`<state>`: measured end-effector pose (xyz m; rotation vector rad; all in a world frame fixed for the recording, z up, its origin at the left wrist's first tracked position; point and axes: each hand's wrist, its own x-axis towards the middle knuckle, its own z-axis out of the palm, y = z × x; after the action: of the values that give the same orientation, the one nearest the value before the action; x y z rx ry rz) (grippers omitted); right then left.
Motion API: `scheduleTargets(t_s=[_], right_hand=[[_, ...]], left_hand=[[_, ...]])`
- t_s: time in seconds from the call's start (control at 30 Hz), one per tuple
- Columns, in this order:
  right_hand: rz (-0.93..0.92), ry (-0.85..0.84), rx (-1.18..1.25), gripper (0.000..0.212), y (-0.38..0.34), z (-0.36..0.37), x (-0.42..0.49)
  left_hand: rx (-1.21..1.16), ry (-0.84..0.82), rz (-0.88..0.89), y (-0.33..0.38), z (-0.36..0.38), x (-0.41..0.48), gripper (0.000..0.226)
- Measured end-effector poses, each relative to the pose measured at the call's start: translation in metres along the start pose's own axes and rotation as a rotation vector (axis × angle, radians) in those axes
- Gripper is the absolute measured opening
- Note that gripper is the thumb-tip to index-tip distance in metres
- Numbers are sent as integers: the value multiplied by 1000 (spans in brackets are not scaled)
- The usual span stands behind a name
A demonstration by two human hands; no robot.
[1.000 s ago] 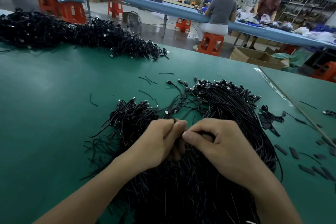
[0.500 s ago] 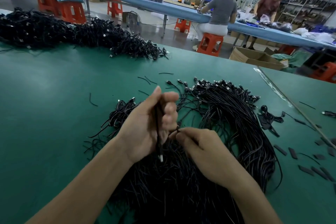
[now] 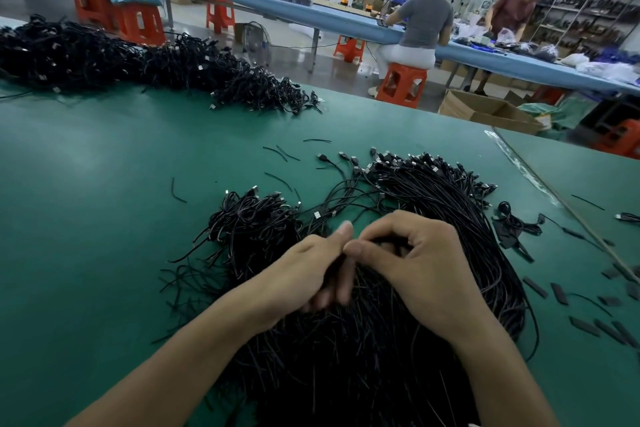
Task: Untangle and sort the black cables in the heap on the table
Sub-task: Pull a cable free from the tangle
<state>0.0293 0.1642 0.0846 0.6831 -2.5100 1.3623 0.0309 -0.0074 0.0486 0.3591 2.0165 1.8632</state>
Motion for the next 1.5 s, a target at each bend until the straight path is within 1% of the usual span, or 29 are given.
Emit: scheduleTargets(t_s=[0.1,0.17,0.23,0.3,0.33,0.37,0.43,0.47,0.57,0.6,0.63,0.67,0.7,0.77,0.8,0.83,0.9,0.97,1.03,1.07,1.13,1.2,1.23,1.3,1.37,1.4,1.43,1.47,1.5], right_hand=[[33,4,119,16,2,4,3],[65,-15,131,25,2,9,3],[115,-60,63,30,3,14,1],[160,-159,-31,30,4,20,-3],[174,-222,-63,28,4,23,-6],[181,-284,-84,26,3,26,-8],[187,-368,-144,24,1,31,-12],[176,-387,-184,23,0,31,-12],[81,-392,-272,20,-6,24,-11],[44,-371,-284,20,-8,21,-10],[13,-339,-281,21,-9,17,-9],[-8,-303,-268,21,-10,14,-8],[-16,-268,-251,22,-10,10,-7],[-12,-204,-208,18,-8,4,-5],[-10,-165,-185,13,-7,2,-4],[-10,-119,-153,8,-6,1,-4],[0,-42,-57,9,-3,-1,-3],[25,-83,66,9,-1,-1,-3],[48,-194,205,8,-1,0,-4],[64,-237,242,8,-1,1,-4],[91,-276,226,11,-1,2,-6],[92,-293,154,12,-3,2,-6],[91,-303,134,10,-4,2,-7],[81,-296,78,13,-5,3,-8],[62,-215,-33,17,-6,7,-9],[51,-169,-72,18,-7,10,-10],[36,-132,-88,19,-9,14,-11],[19,-103,-89,20,-10,18,-11],[0,-80,-86,20,-11,22,-12]], left_hand=[[-401,-229,-9,9,-8,-5,64],[-595,-301,56,13,-13,-5,52],[-793,-243,134,18,-13,-1,47],[-947,-63,195,21,-13,4,47],[-973,48,230,21,-14,7,45],[-961,136,267,21,-15,10,44],[-821,218,331,15,-14,16,45],[-677,261,353,11,-13,18,43],[-27,453,379,-2,-11,19,32],[132,458,361,-5,-10,19,33],[244,429,324,-5,-10,18,36],[307,374,284,-5,-10,17,42],[315,299,242,-4,-9,14,50],[164,119,145,1,-6,7,63],[115,66,92,3,-5,4,68],[107,40,50,4,-5,2,73],[78,-1,-2,6,-8,-1,76],[-18,-103,-15,7,-13,-5,72],[-122,-226,-21,7,-19,-7,65],[-163,-274,-27,7,-21,-7,62],[-200,-321,-38,5,-24,-8,59],[-218,-306,-64,5,-23,-7,57],[-212,-268,-70,5,-21,-7,58],[-73,-110,-35,3,-14,-3,62],[81,73,17,-1,-9,1,62],[87,134,31,-3,-7,3,57],[39,173,28,-3,-6,5,48],[-62,183,2,-3,-6,5,40],[-194,154,-48,-1,-4,4,35]])
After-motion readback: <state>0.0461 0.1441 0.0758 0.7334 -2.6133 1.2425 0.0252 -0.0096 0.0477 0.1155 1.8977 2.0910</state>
